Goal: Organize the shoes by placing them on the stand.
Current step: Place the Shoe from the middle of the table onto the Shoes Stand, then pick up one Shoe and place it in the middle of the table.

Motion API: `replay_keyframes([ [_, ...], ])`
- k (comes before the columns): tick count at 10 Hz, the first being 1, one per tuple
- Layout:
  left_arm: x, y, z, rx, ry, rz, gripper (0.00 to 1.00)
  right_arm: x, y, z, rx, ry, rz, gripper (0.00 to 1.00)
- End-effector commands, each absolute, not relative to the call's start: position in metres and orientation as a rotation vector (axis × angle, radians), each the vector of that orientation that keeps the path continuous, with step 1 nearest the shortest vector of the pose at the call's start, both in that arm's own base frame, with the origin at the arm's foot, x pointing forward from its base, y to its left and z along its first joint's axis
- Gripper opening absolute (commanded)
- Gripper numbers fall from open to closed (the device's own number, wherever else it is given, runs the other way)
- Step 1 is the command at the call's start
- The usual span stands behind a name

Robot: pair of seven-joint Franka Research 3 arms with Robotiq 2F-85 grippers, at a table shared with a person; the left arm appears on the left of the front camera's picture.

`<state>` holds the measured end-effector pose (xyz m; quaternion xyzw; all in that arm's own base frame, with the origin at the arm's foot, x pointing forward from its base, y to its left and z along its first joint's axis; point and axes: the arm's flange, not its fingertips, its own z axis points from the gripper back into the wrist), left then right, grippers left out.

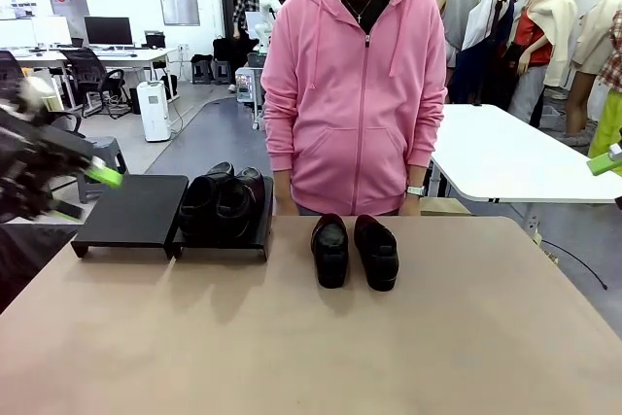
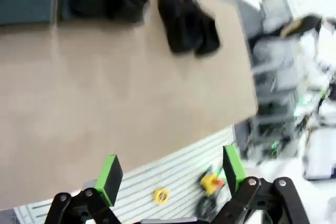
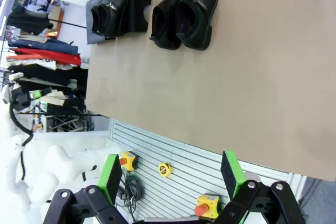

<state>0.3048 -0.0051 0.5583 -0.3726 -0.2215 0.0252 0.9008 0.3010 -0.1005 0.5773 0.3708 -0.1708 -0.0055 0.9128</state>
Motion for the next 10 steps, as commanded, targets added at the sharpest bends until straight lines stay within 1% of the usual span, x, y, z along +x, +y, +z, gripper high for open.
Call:
replay_keyframes([
  [1, 0.283, 0.037, 0.507, -0.939, -0.66, 0.24, 1.0, 0.3, -0.1, 0.577, 0.777, -0.357, -0.008, 1.0],
  [2, 0.289, 0.05, 0.493, -0.957, -0.658, 0.289, 1.0, 0.3, -0.1, 0.577, 0.777, -0.357, -0.008, 1.0],
  [3, 0.307, 0.047, 0.476, -0.919, -0.54, 0.285, 1.0, 0.3, -0.1, 0.577, 0.777, -0.357, -0.008, 1.0],
  [4, 0.31, 0.074, 0.556, -0.917, -0.594, 0.3, 1.0, 0.3, -0.1, 0.577, 0.777, -0.357, -0.008, 1.0],
  [10, 0.31, 0.074, 0.556, -0.917, -0.594, 0.3, 1.0, 0.3, -0.1, 0.577, 0.777, -0.357, -0.008, 1.0],
])
